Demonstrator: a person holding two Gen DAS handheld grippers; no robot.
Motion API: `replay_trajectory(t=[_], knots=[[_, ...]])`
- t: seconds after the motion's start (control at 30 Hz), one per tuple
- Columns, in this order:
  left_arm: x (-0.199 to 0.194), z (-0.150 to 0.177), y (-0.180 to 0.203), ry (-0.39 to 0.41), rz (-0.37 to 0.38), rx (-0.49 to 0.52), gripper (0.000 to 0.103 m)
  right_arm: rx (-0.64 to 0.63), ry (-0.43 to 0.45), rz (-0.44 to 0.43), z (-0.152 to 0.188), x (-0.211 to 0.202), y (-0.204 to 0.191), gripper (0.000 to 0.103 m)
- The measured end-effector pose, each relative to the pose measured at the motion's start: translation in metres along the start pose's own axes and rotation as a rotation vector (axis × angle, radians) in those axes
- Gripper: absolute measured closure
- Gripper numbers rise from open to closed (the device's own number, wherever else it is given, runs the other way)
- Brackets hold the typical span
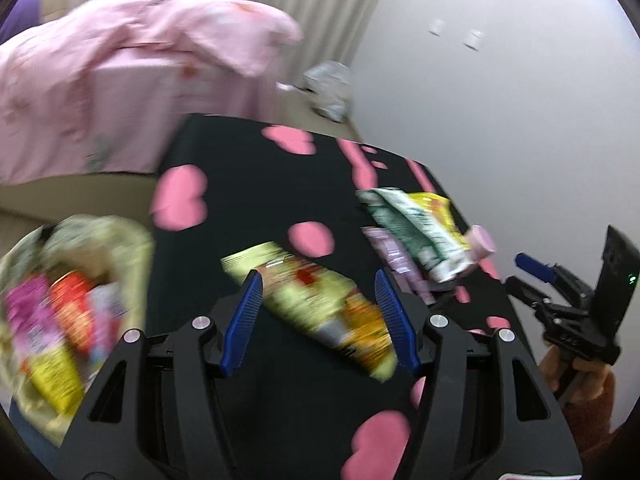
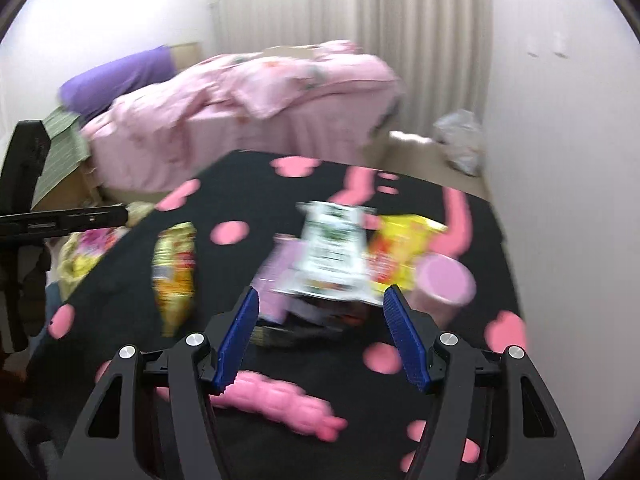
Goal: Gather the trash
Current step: 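Grasp the green-and-white SATINE milk carton with the left gripper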
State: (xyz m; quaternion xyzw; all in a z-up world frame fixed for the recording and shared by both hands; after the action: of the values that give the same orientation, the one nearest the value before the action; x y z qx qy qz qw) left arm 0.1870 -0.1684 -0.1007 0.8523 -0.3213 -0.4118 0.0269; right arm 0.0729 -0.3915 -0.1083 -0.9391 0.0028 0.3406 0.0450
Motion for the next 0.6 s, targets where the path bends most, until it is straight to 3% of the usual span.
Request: replay_trajectory(t=[0.13,0.27,0.37,0.43,0.6], knots=[[0.044,-0.026,0.047,-0.055,0.081,0.017,0.042,0.105,0.019,0.034,0.013,-0.004,0.039,0.041],[0.107,-0.053,0.091,-0.149,0.094,0.018,0.037,0.185,0.023,0.087,0.028,-0.009,0.074,0.041],[0.146,-0.063,0.106,-0.204,0.03,0.046,0.037,0.226,0.031,0.1,0.039,-0.017,0.092,0.041],[0.169,-0.068,0.107,-0.224,-0.055,0.052,0.037,0.262,0.032,0.106,0.047,-0.021,0.104,0.041],[0.203,-0.062,0.11,-0.289,-0.145,0.095,0.037,0.293,0.016,0.097,0.063,-0.021,0.115,0.041]])
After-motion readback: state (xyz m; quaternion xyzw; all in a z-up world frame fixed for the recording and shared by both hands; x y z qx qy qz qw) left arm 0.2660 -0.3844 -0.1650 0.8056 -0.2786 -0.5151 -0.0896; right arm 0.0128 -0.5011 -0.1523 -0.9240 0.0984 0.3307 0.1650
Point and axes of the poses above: each gripper's, at about its wrist camera, not at the fingertips, and x roughly the way its jaws point, y to its right, z to its underside, the point moved 9 cm from there along x, roughly the way its jaws point, and after that the axes turned 1 degree about x, right-handed, at the moved point
